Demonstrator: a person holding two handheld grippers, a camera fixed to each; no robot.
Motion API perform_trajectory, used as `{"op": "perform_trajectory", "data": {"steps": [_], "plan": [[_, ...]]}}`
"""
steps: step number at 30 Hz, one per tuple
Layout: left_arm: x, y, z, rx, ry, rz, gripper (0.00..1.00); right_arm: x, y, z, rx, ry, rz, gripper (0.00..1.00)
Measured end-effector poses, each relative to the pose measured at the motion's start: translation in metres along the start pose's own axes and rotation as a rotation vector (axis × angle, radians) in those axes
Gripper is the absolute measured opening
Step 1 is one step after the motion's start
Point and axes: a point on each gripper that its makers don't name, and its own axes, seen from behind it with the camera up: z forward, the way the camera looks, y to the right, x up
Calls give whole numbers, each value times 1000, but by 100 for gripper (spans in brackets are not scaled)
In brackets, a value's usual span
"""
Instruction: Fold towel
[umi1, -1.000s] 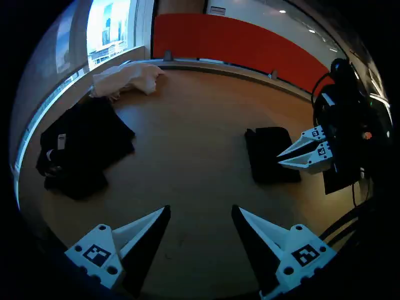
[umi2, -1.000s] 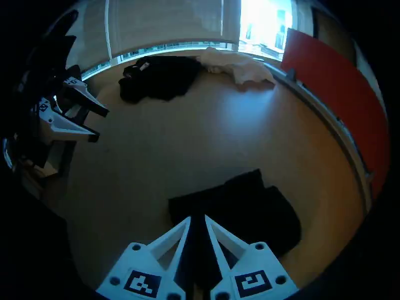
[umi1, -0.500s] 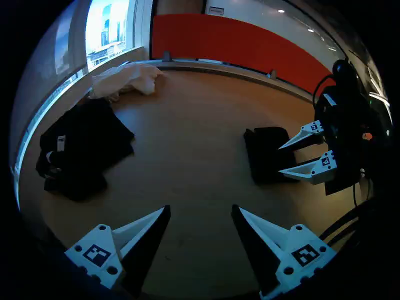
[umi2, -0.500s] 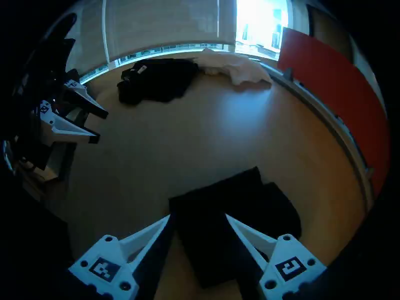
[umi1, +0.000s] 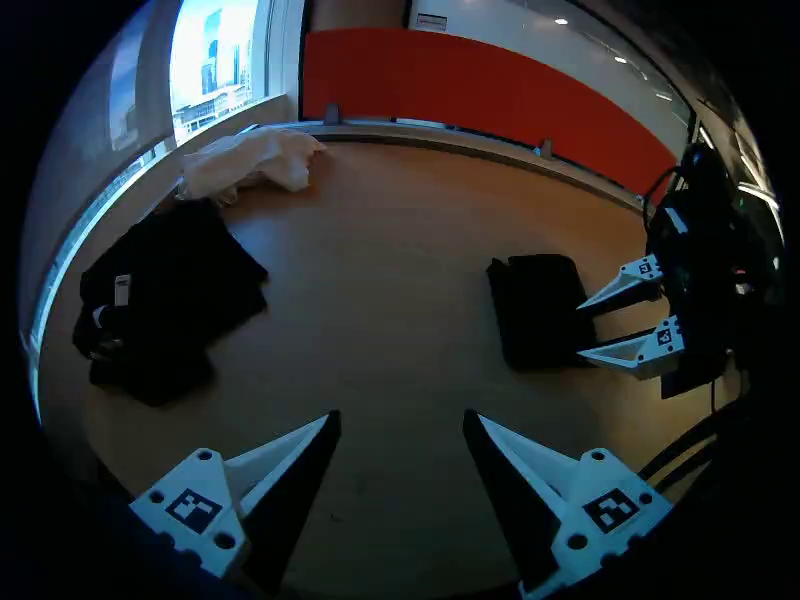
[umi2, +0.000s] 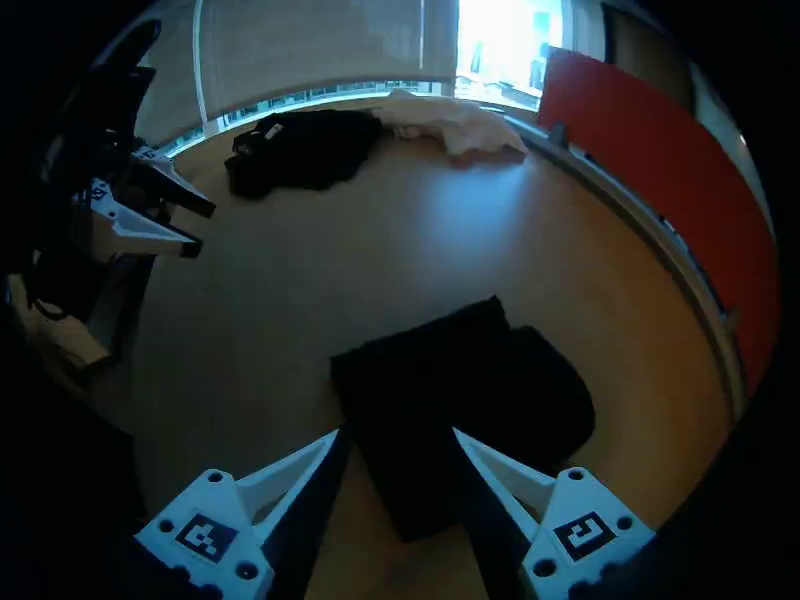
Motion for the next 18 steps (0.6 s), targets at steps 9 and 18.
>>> {"op": "perform_trajectory", "data": {"steps": [9, 18], "plan": [[1, 2, 2, -4, -3, 6, 90, -37, 6, -18, -42, -34, 53, 68], [2, 6, 4, -11, -6, 14, 90, -60, 8, -25, -69, -54, 96, 68]]}}
